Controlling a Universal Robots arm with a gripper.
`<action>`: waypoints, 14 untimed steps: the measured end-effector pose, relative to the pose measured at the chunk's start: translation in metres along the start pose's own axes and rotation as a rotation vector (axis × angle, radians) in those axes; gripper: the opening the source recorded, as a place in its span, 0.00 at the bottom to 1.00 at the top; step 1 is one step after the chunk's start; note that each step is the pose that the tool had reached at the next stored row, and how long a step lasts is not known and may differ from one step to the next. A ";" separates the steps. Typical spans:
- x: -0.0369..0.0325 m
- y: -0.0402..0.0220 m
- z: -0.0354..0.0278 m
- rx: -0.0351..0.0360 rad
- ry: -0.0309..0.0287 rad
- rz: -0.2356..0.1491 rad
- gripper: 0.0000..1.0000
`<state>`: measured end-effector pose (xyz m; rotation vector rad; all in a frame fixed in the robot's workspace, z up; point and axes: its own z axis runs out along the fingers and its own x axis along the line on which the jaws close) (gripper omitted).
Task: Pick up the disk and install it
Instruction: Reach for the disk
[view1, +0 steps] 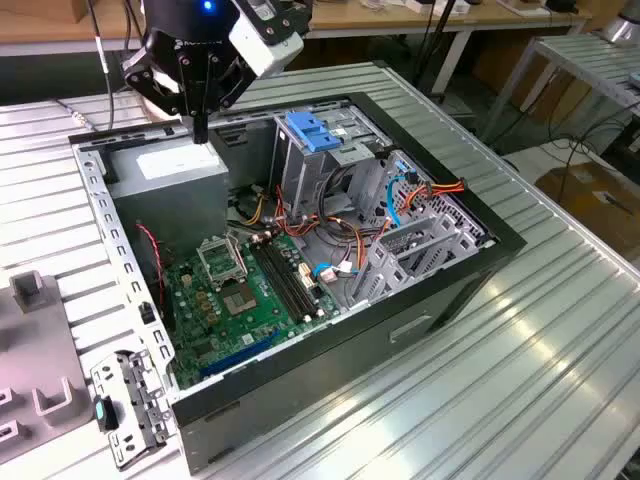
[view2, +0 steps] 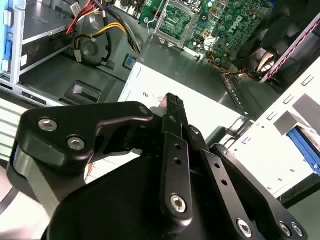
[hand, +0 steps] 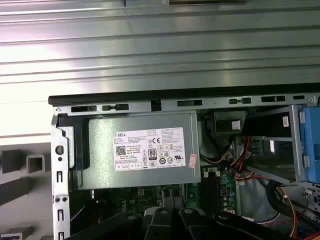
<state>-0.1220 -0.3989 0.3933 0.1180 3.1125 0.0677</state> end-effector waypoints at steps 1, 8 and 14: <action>0.0001 0.0000 0.0000 0.0000 0.0000 0.000 0.11; 0.0029 -0.0002 -0.0001 0.0001 0.0000 0.000 0.11; 0.0036 -0.0003 0.0000 0.0001 0.0002 0.000 0.11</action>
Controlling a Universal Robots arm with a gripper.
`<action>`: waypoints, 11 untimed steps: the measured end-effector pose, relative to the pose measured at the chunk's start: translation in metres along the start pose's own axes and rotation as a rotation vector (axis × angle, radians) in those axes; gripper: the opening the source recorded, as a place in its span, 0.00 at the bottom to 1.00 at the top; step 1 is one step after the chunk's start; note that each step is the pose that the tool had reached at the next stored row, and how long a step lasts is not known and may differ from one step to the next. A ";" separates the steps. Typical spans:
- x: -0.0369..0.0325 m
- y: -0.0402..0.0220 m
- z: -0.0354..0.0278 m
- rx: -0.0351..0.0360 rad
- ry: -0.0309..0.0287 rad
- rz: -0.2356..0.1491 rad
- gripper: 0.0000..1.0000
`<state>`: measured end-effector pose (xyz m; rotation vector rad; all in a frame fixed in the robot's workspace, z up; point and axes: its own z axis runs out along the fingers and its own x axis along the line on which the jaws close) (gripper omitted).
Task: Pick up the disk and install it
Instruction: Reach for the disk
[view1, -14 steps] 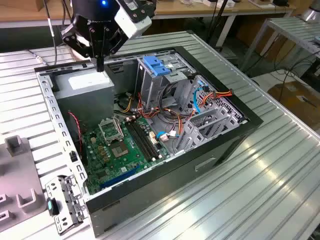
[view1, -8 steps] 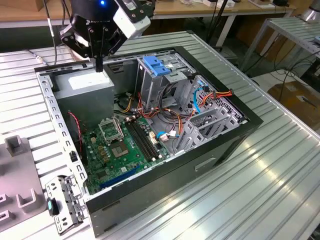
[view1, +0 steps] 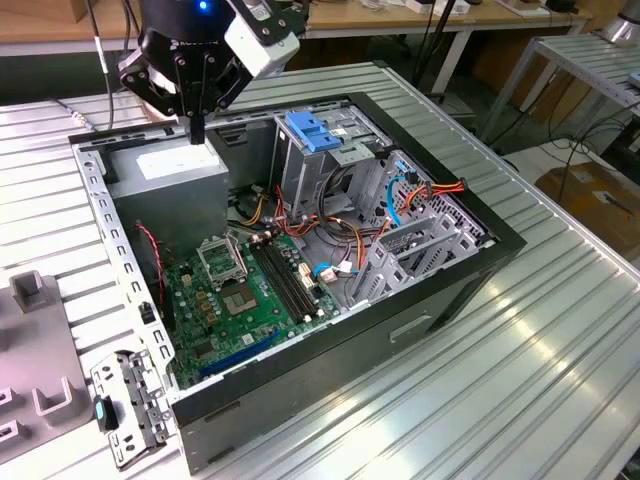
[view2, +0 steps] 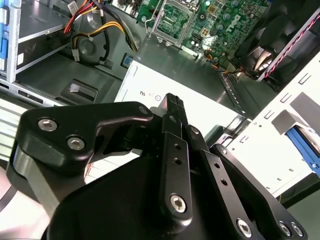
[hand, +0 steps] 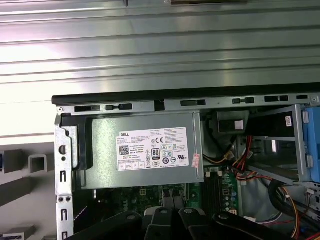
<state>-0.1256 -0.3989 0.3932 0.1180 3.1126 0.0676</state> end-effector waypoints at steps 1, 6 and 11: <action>0.0002 0.0000 0.0000 0.0000 0.0002 0.000 0.11; 0.0009 -0.0001 0.0004 0.0001 0.0012 0.000 0.11; 0.0044 -0.0004 0.0009 0.0000 0.0014 0.000 0.11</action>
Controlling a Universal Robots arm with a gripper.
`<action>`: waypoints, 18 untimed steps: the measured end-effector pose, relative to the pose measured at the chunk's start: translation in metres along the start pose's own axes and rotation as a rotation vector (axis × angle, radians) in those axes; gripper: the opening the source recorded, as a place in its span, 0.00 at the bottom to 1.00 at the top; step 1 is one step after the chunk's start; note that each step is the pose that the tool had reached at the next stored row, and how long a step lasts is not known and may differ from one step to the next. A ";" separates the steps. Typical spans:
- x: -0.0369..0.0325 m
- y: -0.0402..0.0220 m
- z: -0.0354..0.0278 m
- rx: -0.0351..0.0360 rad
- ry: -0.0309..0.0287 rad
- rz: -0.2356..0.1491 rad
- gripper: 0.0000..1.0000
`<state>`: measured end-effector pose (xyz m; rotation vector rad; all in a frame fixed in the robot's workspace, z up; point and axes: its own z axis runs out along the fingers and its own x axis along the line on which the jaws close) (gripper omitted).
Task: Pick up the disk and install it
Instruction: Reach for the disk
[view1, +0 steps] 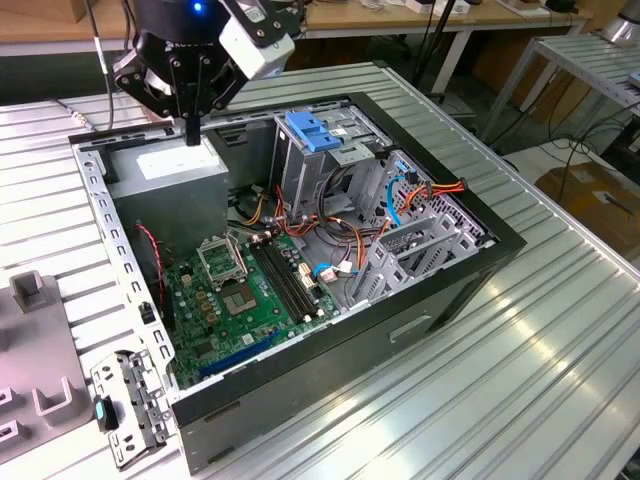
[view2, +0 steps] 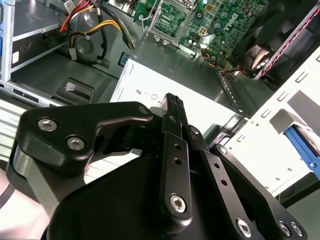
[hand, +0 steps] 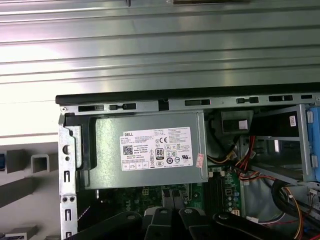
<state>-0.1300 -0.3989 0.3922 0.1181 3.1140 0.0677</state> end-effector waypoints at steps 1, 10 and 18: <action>0.0008 0.0000 0.0001 0.0001 0.0001 0.000 0.11; 0.0051 -0.0005 0.0016 0.0006 0.0070 0.000 0.11; 0.0086 -0.0008 0.0029 0.0011 0.0128 0.001 0.11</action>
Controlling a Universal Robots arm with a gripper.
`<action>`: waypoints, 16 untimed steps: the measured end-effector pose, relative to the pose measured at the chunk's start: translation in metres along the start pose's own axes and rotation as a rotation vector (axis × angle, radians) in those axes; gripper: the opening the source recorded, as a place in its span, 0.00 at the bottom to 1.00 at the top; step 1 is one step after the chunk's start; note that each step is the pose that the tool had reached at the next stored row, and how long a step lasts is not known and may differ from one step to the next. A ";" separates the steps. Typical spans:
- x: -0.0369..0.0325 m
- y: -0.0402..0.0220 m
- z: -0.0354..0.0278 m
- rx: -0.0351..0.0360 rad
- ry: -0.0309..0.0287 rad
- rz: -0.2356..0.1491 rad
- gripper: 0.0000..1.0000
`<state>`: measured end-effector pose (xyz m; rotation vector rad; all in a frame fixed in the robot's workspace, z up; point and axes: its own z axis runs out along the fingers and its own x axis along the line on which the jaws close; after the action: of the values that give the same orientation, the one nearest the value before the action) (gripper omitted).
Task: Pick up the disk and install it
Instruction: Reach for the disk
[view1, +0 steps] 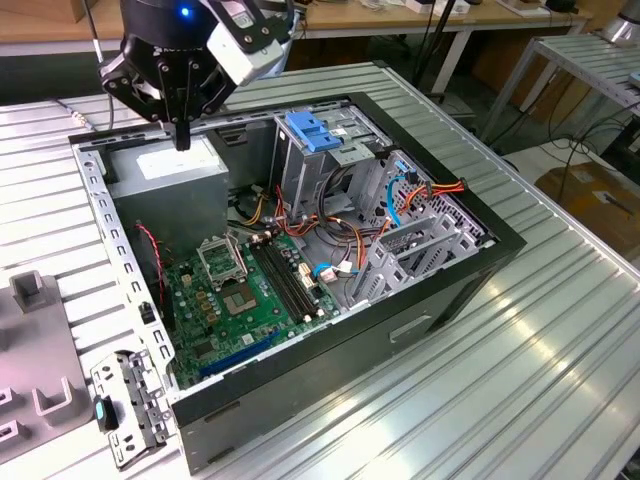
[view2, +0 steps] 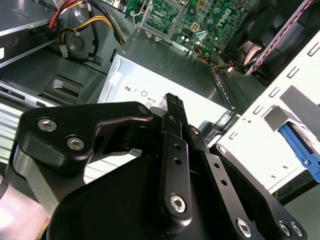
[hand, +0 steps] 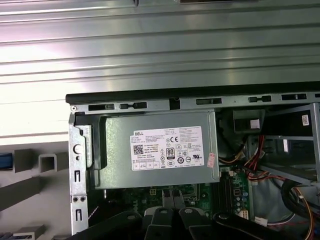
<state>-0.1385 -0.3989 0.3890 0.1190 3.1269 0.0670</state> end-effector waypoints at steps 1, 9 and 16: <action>0.0006 -0.0001 0.0003 0.0001 0.0016 0.000 0.11; 0.0041 -0.0004 0.0021 0.0010 0.0136 0.001 0.11; 0.0066 -0.0006 0.0034 0.0016 0.0212 0.001 0.11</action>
<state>-0.1451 -0.3989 0.3855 0.1205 3.1481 0.0663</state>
